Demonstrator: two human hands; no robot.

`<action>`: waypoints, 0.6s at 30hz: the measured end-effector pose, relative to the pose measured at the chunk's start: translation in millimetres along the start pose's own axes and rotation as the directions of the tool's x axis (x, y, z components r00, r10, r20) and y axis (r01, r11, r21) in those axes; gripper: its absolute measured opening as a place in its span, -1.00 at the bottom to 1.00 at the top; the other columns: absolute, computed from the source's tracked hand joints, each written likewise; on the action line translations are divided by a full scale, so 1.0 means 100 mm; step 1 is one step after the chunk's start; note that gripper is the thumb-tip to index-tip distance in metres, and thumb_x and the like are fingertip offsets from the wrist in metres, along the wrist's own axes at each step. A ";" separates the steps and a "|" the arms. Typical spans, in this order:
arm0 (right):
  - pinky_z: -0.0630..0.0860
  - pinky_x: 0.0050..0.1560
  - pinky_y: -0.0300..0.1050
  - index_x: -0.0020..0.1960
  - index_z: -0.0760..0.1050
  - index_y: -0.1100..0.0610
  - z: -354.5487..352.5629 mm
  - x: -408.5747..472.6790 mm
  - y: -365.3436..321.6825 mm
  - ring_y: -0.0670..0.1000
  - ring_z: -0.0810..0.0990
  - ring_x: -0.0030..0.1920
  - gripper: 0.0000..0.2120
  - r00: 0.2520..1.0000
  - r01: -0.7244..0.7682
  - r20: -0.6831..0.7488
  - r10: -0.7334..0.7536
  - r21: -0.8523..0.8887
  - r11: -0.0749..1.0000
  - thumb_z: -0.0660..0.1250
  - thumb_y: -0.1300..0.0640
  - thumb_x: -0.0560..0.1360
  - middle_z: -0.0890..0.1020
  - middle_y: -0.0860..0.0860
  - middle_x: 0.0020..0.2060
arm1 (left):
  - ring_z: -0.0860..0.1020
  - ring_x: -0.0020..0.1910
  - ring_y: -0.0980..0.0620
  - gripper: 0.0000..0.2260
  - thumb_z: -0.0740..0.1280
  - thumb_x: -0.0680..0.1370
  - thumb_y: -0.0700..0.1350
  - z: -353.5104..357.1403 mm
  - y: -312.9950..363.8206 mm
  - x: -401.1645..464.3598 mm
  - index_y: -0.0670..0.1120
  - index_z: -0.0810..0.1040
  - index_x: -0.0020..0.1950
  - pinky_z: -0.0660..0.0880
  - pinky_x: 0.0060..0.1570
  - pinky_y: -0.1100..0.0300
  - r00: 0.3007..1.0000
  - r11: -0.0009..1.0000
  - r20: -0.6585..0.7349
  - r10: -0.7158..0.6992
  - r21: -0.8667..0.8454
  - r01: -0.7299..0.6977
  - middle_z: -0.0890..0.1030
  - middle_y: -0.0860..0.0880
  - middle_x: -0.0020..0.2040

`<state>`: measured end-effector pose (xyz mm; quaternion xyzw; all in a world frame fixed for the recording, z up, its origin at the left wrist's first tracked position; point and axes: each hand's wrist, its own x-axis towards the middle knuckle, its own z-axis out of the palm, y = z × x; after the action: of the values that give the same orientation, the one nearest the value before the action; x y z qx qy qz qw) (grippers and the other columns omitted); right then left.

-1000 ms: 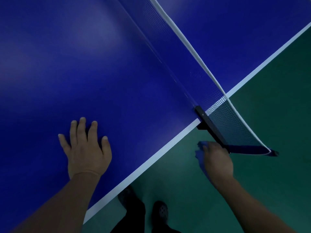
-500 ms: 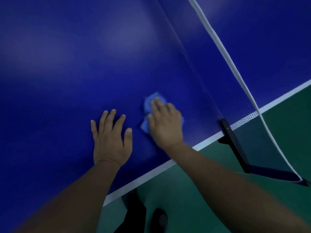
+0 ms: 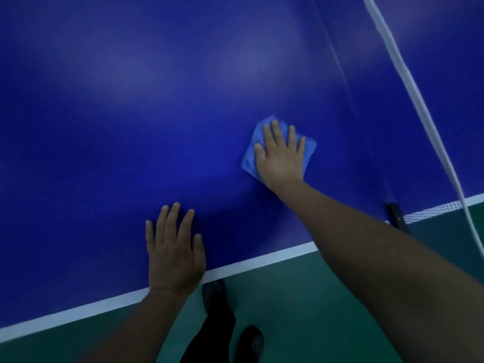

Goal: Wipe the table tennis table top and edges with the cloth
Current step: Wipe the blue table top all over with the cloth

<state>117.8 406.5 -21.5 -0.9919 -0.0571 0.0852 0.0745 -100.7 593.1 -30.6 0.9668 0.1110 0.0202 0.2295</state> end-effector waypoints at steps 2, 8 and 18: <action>-0.15 0.54 0.29 0.64 0.09 -0.01 0.12 -0.06 -0.38 0.23 -0.02 0.62 -0.43 0.982 0.188 0.024 -0.187 -0.070 0.980 -0.02 -0.16 0.68 0.08 -0.06 0.63 | 0.18 0.58 -0.18 -0.51 0.06 0.63 0.03 0.02 -0.02 -0.05 -0.17 0.40 0.49 -0.05 0.56 -0.22 1.000 1.000 -0.021 0.023 0.016 -0.023 0.34 -0.20 0.54; -0.06 0.56 0.30 0.57 0.29 -0.02 0.42 -1.46 -0.35 0.22 0.13 0.59 -0.48 0.755 0.654 0.101 -0.647 -0.057 0.754 0.08 -0.16 0.66 0.29 -0.01 0.57 | 0.23 0.54 -0.23 -0.51 0.05 0.63 0.02 0.03 -0.04 -0.03 -0.21 0.41 0.46 -0.01 0.54 -0.27 0.998 0.999 -0.056 0.033 0.002 -0.033 0.35 -0.25 0.52; 0.18 0.49 0.27 0.56 0.32 0.02 0.01 -1.43 1.56 0.23 0.24 0.55 -0.37 0.951 -0.304 -0.049 0.304 0.000 0.953 -0.11 -0.23 0.63 0.30 0.02 0.56 | 0.30 0.51 -0.23 -0.50 0.11 0.58 0.06 0.02 0.01 -0.04 -0.20 0.55 0.37 0.02 0.51 -0.35 0.963 0.958 0.088 0.256 0.108 -0.265 0.42 -0.23 0.47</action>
<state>-6.9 235.7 -24.3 -0.9910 0.0977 0.0712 0.0582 -104.4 590.5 -31.7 0.9849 -0.0247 0.0084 0.1710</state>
